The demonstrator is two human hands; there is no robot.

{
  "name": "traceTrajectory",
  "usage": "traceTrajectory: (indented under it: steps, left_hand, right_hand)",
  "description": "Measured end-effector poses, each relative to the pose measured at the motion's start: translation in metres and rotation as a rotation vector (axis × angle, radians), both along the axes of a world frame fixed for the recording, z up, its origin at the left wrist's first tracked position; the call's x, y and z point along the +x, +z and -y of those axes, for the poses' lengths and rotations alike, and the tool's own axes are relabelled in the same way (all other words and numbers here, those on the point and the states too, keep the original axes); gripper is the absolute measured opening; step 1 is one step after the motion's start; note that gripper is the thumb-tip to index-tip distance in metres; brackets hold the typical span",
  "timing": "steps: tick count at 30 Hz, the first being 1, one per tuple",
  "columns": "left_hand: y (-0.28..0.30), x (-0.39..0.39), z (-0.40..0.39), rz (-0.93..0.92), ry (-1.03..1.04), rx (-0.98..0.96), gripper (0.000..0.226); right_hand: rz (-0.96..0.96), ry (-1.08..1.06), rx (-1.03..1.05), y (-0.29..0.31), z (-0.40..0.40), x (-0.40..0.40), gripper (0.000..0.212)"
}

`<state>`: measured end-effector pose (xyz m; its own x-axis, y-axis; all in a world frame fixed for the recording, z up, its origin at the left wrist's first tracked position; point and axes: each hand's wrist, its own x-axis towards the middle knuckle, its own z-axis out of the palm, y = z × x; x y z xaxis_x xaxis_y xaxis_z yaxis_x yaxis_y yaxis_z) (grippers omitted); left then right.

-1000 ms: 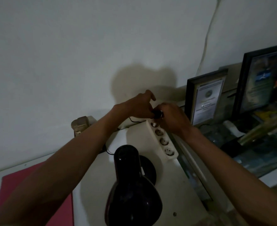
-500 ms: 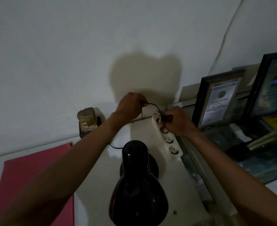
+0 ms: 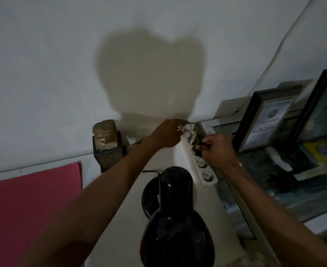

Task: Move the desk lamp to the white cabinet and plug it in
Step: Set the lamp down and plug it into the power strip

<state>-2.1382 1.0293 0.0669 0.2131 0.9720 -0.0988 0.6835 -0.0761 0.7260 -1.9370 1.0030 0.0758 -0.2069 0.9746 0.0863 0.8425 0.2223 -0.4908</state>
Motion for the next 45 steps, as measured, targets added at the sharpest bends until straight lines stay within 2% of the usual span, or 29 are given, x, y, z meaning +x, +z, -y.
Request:
traceTrajectory:
  steps: [6, 11, 13, 15, 17, 23, 27, 31, 34, 38, 42, 45]
  left_hand:
    - [-0.005, -0.013, 0.033, 0.146, -0.053, 0.052, 0.064]
    - [0.002, -0.034, 0.080, 0.138, -0.067, -0.016, 0.053]
    - [0.009, -0.038, 0.091, 0.183, -0.072, -0.043, 0.047]
    - [0.018, -0.038, 0.095, 0.199, -0.056, 0.015, 0.040]
    - [0.020, -0.035, 0.092, 0.217, -0.043, 0.077, 0.035]
    - [-0.022, -0.003, 0.063, 0.269, 0.089, 0.039, 0.035]
    - [-0.050, 0.016, 0.047, 0.287, 0.049, 0.051, 0.041]
    - [-0.059, 0.025, 0.033, 0.308, 0.064, 0.093, 0.029]
    - [-0.057, 0.029, 0.027, 0.350, 0.032, 0.087, 0.024]
    - [-0.047, 0.030, 0.020, 0.354, -0.035, 0.054, 0.032]
    - [-0.039, 0.030, 0.016, 0.329, -0.096, -0.001, 0.040]
    - [-0.037, 0.027, 0.014, 0.304, -0.093, -0.015, 0.040]
  right_hand:
    - [-0.068, -0.044, 0.028, -0.007, 0.011, -0.002, 0.009]
    - [-0.084, -0.040, 0.008, -0.009, 0.006, -0.005, 0.014]
    - [-0.013, 0.036, -0.033, -0.006, 0.001, -0.003, 0.020]
    - [0.097, 0.110, -0.060, -0.003, -0.003, 0.001, 0.015]
    - [0.139, 0.109, -0.051, -0.002, -0.002, 0.004, 0.011]
    - [-0.051, -0.052, -0.006, -0.010, 0.012, -0.007, 0.007]
    - [-0.069, -0.114, 0.012, -0.014, 0.021, -0.010, 0.017]
    - [-0.088, -0.169, -0.011, -0.014, 0.021, -0.013, 0.024]
    - [-0.057, -0.181, -0.006, -0.013, 0.023, -0.015, 0.017]
    - [-0.032, -0.189, 0.020, -0.013, 0.025, -0.017, 0.011]
    - [-0.051, -0.244, 0.041, -0.011, 0.023, -0.022, 0.039]
    - [-0.077, -0.253, 0.038, -0.011, 0.022, -0.025, 0.038]
